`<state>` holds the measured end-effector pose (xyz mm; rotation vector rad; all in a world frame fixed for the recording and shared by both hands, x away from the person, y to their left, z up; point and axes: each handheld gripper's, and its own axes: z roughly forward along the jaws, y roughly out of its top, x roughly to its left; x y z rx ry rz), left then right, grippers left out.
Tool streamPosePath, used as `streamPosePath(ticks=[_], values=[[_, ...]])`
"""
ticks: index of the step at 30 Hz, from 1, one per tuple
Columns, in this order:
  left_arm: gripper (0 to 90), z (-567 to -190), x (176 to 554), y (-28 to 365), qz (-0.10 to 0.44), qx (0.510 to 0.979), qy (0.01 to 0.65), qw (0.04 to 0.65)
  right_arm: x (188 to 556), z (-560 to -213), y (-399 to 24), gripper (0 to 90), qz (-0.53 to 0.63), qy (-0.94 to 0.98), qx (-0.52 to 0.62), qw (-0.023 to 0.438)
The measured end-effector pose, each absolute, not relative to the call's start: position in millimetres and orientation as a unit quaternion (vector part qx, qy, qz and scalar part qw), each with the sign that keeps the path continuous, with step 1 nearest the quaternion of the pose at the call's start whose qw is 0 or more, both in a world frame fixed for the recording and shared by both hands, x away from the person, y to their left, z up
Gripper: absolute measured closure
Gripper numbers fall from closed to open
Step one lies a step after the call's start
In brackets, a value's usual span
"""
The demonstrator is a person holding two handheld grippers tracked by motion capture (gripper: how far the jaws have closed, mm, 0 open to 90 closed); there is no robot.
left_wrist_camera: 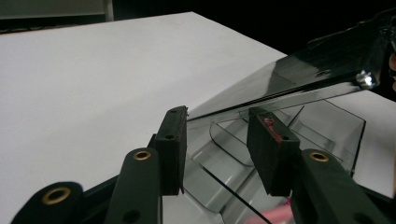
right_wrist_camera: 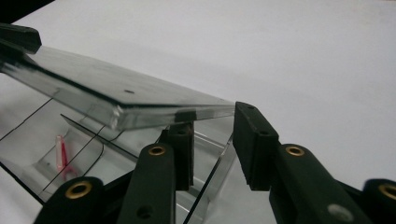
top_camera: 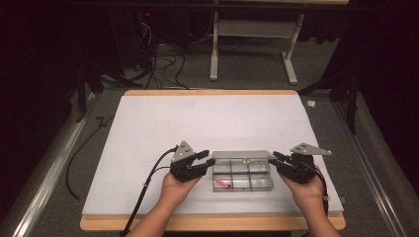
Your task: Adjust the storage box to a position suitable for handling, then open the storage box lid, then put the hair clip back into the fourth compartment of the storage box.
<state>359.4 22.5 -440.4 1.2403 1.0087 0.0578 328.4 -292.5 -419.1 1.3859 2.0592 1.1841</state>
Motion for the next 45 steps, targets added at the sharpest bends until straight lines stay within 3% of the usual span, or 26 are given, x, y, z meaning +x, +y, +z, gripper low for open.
streamPosePath(ticks=[11,26,45], values=[[56.4,-452.7,338.6,53.5,0.036,0.572,0.450,0.685,312.6,-427.1,-289.7,76.7,0.424,0.731,0.496,0.199],[53.2,-474.2,353.4,135.0,0.138,0.567,0.485,0.651,304.5,-437.0,-290.5,74.3,0.422,0.725,0.504,0.204],[49.2,-481.4,368.2,151.2,0.163,0.540,0.522,0.640,293.6,-445.6,-290.8,73.9,0.401,0.740,0.498,0.211]])
